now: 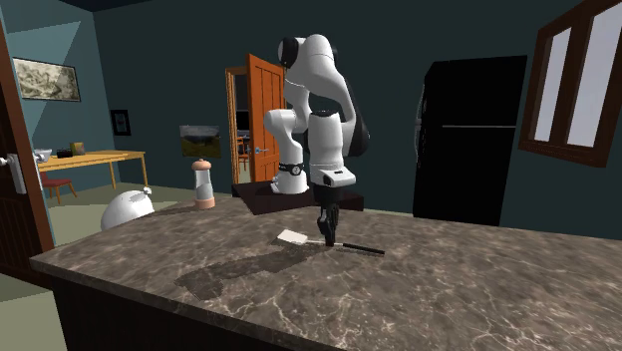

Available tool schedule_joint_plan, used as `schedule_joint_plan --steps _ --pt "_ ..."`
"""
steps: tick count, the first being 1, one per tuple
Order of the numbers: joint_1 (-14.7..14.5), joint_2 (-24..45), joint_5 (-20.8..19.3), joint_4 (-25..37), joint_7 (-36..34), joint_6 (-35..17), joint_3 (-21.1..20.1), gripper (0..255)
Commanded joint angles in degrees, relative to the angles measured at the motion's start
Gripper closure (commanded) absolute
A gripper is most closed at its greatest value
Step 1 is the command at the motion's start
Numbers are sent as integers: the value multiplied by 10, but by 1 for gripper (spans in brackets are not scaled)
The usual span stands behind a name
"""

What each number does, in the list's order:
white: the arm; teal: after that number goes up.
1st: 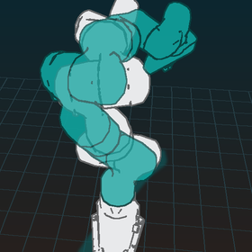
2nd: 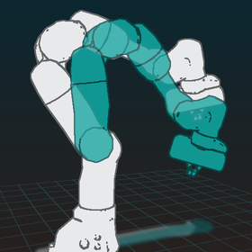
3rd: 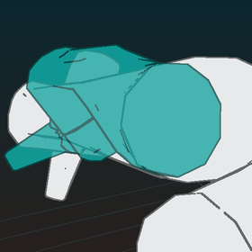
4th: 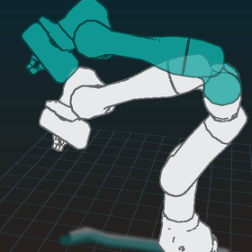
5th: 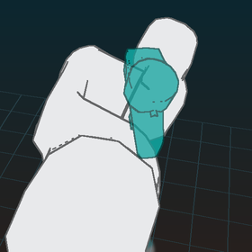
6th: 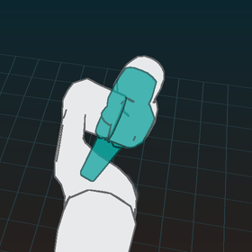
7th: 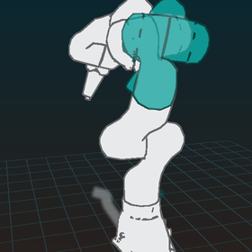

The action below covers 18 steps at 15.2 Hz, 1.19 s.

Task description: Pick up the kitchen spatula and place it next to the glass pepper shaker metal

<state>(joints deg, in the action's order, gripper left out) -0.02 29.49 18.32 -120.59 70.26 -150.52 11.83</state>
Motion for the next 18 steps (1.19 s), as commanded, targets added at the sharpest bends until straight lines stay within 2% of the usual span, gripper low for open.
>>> schedule_joint_plan --steps 1,18 --pt "-2 -7 -3 -1 -2 5 3 255" --pt "-27 -113 -58 -6 -45 104 38 255"
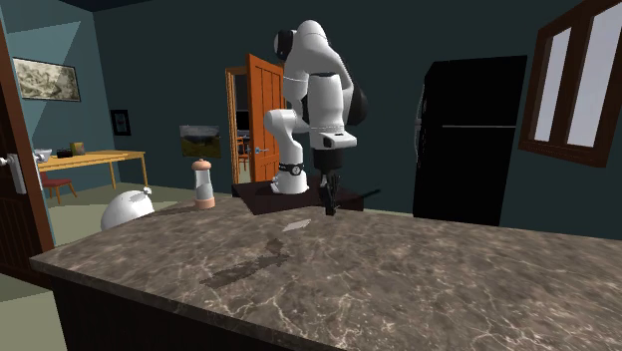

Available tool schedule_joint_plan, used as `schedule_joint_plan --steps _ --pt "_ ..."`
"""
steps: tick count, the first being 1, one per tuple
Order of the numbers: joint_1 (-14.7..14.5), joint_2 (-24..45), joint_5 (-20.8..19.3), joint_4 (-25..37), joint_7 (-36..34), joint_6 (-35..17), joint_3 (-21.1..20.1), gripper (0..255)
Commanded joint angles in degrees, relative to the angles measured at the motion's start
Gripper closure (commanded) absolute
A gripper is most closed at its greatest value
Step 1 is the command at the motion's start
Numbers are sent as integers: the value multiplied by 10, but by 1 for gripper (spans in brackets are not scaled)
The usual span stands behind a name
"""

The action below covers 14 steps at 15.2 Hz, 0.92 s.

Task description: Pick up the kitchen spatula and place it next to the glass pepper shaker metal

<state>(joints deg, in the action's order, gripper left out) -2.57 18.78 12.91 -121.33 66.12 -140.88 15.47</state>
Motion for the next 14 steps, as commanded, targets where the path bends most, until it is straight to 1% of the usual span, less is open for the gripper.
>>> schedule_joint_plan --steps 1,14 --pt "-3 -11 -7 3 -6 14 3 255" --pt "-12 -77 -43 26 -34 98 16 255"
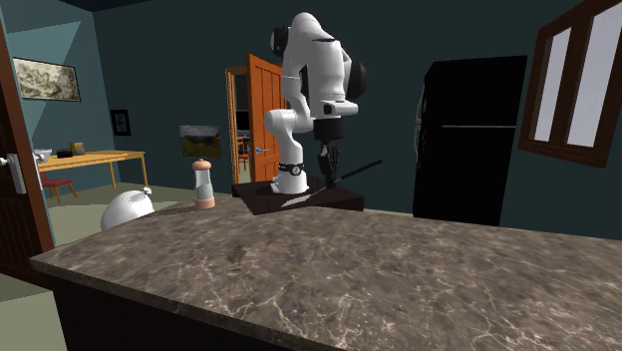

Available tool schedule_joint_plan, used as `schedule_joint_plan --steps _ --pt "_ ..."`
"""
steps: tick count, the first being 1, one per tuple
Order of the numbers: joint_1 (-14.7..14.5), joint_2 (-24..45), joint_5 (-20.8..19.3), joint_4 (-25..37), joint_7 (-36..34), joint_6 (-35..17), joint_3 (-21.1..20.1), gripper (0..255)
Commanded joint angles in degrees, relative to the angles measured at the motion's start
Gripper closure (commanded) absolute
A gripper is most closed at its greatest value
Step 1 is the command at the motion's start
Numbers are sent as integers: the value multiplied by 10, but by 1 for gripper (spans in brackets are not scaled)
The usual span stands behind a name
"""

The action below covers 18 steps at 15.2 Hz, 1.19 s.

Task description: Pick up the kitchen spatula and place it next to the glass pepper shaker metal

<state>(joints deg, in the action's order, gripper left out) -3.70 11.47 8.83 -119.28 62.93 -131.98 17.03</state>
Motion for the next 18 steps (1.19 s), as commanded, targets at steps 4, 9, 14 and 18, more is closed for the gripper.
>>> schedule_joint_plan --steps 4,9,14,18 --pt "-2 -20 -12 17 -10 37 3 255" --pt "-4 -39 -21 35 -18 71 5 255" --pt "-4 -55 -30 55 -25 107 6 255" --pt "-5 -65 -34 72 -29 133 6 255"
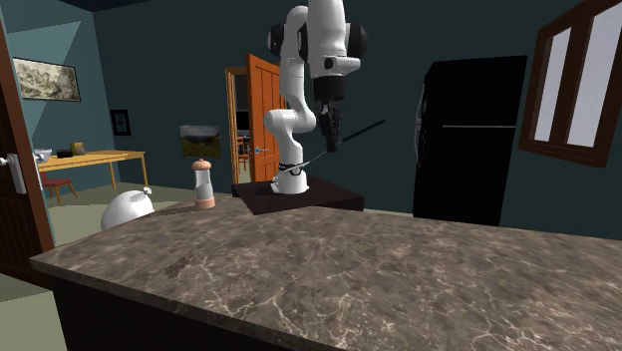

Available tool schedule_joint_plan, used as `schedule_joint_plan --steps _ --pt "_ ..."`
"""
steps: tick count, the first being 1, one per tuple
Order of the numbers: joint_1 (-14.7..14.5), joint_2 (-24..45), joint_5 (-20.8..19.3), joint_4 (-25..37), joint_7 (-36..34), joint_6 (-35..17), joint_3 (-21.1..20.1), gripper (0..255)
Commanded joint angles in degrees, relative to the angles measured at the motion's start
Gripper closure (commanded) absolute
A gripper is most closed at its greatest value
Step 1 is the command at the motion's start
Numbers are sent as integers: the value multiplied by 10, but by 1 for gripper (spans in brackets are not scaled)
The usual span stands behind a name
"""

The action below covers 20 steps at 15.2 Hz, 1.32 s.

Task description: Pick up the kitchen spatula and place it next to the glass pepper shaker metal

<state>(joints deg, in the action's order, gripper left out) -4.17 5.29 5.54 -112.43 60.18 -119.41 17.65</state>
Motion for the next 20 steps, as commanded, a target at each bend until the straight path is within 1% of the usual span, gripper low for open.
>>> schedule_joint_plan --steps 1,5,10,15,20 --pt "5 -14 -4 -10 8 4 5 255" --pt "27 -55 -17 -57 48 -2 27 255" --pt "58 -96 -34 -102 101 -5 59 255" --pt "90 -126 -51 -129 158 -3 94 255" --pt "122 -142 -65 -141 222 2 133 255"
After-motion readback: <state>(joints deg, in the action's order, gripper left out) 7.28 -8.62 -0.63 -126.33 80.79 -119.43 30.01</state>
